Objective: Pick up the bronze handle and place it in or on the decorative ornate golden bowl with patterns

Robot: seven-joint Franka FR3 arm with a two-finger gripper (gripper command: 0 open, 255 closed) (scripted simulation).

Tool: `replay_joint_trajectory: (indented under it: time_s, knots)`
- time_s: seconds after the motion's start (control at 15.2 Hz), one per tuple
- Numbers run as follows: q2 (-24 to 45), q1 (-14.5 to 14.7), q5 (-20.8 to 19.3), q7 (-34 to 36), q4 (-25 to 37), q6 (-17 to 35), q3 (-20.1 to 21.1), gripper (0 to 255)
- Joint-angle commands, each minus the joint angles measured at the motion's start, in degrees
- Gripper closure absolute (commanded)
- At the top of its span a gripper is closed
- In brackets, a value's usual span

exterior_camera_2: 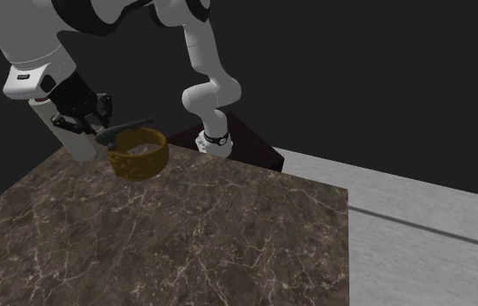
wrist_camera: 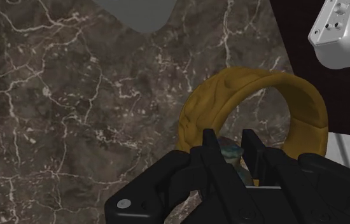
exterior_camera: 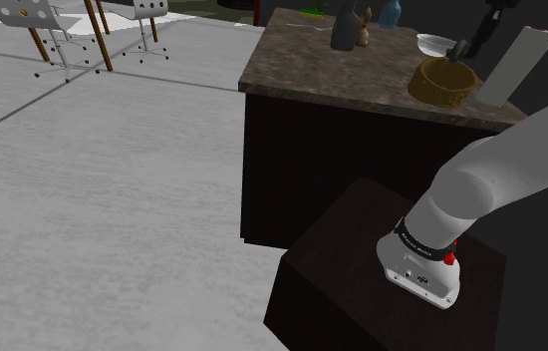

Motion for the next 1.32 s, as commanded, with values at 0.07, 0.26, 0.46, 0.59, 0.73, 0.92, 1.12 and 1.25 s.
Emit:
replay_joint_trajectory:
  time_s: [0.07,0.26,0.46,0.59,0.73,0.92,1.12,1.25]
  knots:
    - [-0.66,-0.31,-0.49,0.29,-2.83,2.29,-0.17,255]
    - [-0.75,-0.35,-0.56,0.34,-3.21,2.61,-0.20,255]
    - [-0.75,-0.34,-0.56,0.34,-3.20,2.61,-0.20,255]
    - [-0.75,-0.34,-0.56,0.34,-3.20,2.61,-0.20,255]
    - [-0.75,-0.34,-0.56,0.33,-3.20,2.60,-0.20,0]
    - [-0.75,-0.34,-0.56,0.33,-3.20,2.60,-0.20,0]
    - [1.02,0.41,0.51,-0.63,1.88,-0.94,-0.54,0]
    - [3.01,1.14,1.62,-1.73,6.78,-4.15,-1.21,0]
